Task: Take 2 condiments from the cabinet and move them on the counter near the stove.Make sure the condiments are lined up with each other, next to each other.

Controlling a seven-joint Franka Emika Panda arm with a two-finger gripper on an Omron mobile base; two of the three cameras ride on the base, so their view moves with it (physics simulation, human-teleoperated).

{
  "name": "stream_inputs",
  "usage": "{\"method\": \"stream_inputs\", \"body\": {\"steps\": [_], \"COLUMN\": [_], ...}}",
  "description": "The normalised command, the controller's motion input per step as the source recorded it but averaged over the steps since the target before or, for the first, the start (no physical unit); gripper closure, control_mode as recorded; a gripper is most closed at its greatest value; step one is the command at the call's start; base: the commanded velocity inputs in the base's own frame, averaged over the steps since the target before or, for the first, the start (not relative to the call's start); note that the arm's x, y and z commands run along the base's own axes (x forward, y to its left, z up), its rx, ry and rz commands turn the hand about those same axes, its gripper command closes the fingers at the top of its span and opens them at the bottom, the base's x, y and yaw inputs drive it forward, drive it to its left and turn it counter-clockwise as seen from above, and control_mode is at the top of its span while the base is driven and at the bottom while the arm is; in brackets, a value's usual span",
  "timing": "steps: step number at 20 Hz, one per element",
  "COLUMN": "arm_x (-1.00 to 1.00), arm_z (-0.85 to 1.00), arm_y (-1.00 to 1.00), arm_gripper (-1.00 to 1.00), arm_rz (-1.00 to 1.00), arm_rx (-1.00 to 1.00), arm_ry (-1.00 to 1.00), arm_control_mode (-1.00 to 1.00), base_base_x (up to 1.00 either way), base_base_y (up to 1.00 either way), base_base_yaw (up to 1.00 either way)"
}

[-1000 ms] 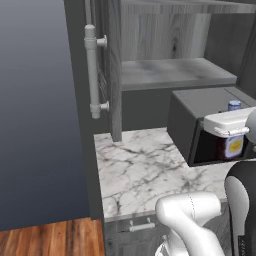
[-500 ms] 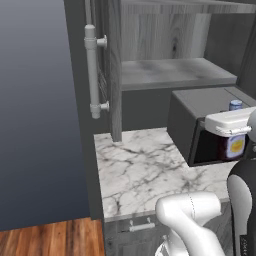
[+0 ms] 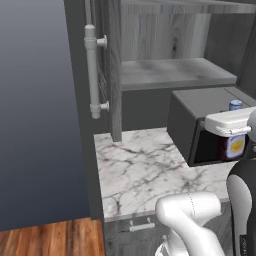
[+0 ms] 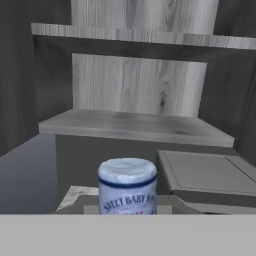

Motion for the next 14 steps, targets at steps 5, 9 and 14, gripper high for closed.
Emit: {"method": "stream_inputs", "body": {"steps": [5, 9, 14], "arm_x": [0.00, 0.00, 0.00], "arm_z": [0.00, 0.00, 0.00], "arm_y": [0.00, 0.00, 0.00], "arm_gripper": [1.00, 1.00, 1.00], "arm_rz": [0.00, 0.00, 0.00], "arm_rx": [0.00, 0.00, 0.00], "arm_ry": [0.00, 0.00, 0.00], "arm_control_mode": [1.00, 1.00, 1.00], "base_base_x": [-0.05, -0.29, -0.56], "base_base_y": [0.00, 0.00, -0.06], "base_base_yaw": [0.04, 0.27, 0.56]}}
